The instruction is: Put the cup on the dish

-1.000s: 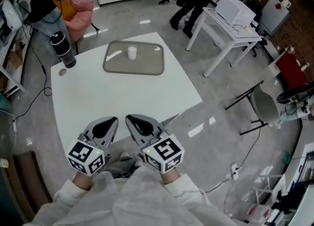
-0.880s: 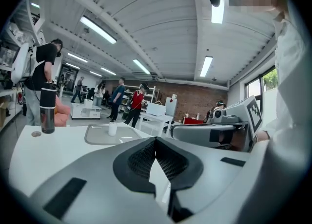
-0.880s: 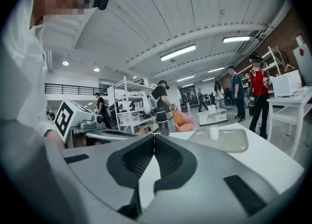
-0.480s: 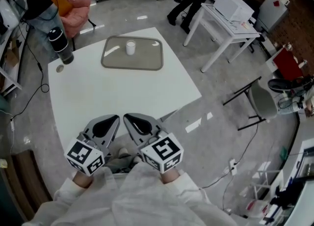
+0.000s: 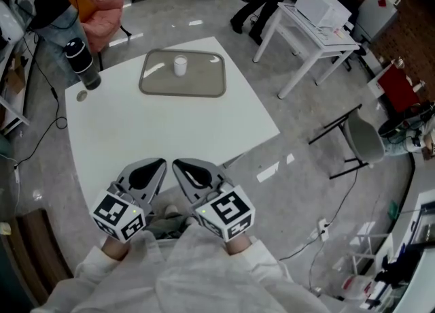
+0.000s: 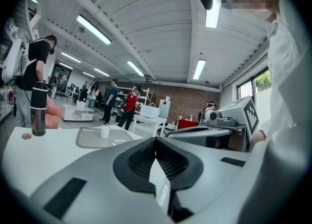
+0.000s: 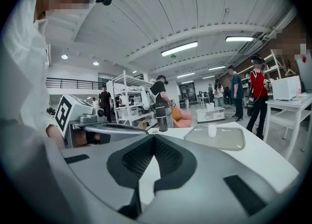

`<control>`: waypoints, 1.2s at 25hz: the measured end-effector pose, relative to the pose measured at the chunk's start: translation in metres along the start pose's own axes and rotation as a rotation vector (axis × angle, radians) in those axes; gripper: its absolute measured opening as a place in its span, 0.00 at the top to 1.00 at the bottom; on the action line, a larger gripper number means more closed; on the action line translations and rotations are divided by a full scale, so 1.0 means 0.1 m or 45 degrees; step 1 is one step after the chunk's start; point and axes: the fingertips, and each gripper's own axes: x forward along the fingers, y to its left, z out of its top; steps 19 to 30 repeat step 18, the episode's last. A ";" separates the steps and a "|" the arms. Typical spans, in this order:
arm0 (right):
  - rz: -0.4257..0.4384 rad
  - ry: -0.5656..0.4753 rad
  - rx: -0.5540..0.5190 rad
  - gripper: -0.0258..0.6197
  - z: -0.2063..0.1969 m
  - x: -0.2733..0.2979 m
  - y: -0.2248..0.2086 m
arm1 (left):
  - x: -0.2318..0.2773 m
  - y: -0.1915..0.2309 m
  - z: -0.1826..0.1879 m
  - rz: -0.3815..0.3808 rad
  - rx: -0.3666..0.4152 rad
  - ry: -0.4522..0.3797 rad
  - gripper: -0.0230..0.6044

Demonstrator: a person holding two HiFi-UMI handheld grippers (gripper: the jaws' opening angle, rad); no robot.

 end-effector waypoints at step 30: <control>-0.003 0.036 0.017 0.94 0.00 0.13 -0.01 | 0.03 0.11 -0.06 -0.042 0.020 0.081 0.95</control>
